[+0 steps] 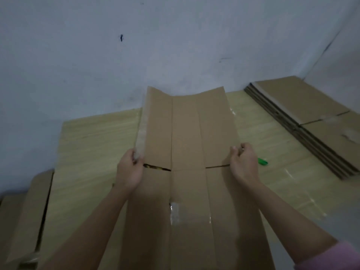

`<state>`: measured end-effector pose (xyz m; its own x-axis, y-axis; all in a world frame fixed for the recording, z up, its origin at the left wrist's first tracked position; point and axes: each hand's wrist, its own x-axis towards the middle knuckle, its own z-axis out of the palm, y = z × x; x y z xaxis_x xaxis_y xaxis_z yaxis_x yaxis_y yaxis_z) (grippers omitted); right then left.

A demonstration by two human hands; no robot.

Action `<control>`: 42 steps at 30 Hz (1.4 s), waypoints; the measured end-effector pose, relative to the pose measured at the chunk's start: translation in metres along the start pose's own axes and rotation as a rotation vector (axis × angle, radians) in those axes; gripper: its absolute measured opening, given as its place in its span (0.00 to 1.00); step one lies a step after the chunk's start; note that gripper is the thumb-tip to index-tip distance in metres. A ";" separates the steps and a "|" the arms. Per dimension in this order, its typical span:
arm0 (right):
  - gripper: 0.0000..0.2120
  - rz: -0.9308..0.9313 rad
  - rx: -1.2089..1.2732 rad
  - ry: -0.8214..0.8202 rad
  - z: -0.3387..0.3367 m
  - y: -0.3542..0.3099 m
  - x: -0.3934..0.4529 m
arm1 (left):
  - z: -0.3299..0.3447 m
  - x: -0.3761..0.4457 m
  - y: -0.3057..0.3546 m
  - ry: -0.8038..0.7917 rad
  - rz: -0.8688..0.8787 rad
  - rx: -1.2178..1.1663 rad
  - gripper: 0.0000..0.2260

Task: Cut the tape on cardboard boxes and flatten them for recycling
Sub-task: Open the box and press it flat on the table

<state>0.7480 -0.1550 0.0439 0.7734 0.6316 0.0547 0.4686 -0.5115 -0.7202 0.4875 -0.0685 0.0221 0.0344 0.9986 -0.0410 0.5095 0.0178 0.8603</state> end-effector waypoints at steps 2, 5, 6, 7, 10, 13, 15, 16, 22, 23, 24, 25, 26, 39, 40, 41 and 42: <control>0.17 -0.017 -0.007 0.039 -0.023 -0.001 0.025 | 0.017 0.004 0.033 0.008 0.098 0.020 0.08; 0.18 -0.032 0.015 0.081 -0.061 0.007 0.067 | 0.048 0.014 0.080 0.002 0.198 0.004 0.10; 0.18 -0.035 0.023 0.097 -0.075 0.012 0.083 | 0.061 0.017 0.096 -0.002 0.221 -0.005 0.11; 0.17 -0.041 0.025 0.114 -0.088 0.018 0.100 | 0.075 0.021 0.111 -0.002 0.247 -0.012 0.13; 0.17 -0.088 0.024 0.179 -0.127 0.040 0.157 | 0.129 0.028 0.158 0.008 0.325 -0.030 0.14; 0.18 -0.094 -0.020 0.217 -0.166 0.070 0.220 | 0.196 0.029 0.202 0.007 0.360 -0.044 0.12; 0.21 -0.105 -0.049 0.221 -0.190 0.096 0.265 | 0.244 0.027 0.229 -0.002 0.362 -0.059 0.10; 0.23 -0.119 -0.058 0.216 -0.201 0.110 0.289 | 0.269 0.027 0.241 0.000 0.366 -0.065 0.09; 0.17 -0.130 -0.160 0.172 -0.262 0.191 0.414 | 0.409 0.018 0.301 -0.034 0.247 -0.105 0.08; 0.17 -0.133 -0.182 0.153 -0.269 0.203 0.432 | 0.429 0.018 0.307 -0.050 0.212 -0.121 0.07; 0.17 -0.138 -0.206 0.134 -0.278 0.214 0.451 | 0.450 0.017 0.314 -0.064 0.174 -0.130 0.06; 0.17 -0.151 -0.233 0.111 -0.283 0.225 0.467 | 0.470 0.017 0.319 -0.076 0.134 -0.133 0.06; 0.17 -0.161 -0.265 0.081 -0.287 0.235 0.482 | 0.486 0.016 0.325 -0.091 0.098 -0.136 0.05; 0.29 -0.262 -0.657 -0.490 -0.197 0.291 0.507 | 0.586 0.005 0.320 0.124 -0.133 -0.012 0.18; 0.29 -0.267 -0.659 -0.490 -0.193 0.293 0.510 | 0.589 0.004 0.319 0.131 -0.133 0.010 0.18; 0.28 -0.278 -0.651 -0.472 -0.191 0.293 0.513 | 0.592 0.003 0.320 0.130 -0.126 0.036 0.19; 0.28 -0.282 -0.649 -0.456 -0.189 0.293 0.515 | 0.593 0.003 0.321 0.124 -0.121 0.063 0.21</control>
<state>1.3644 -0.0892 -0.0080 0.4073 0.8882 -0.2126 0.8790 -0.4444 -0.1730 1.1613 -0.0901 -0.0034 -0.1343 0.9880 -0.0758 0.5561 0.1384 0.8195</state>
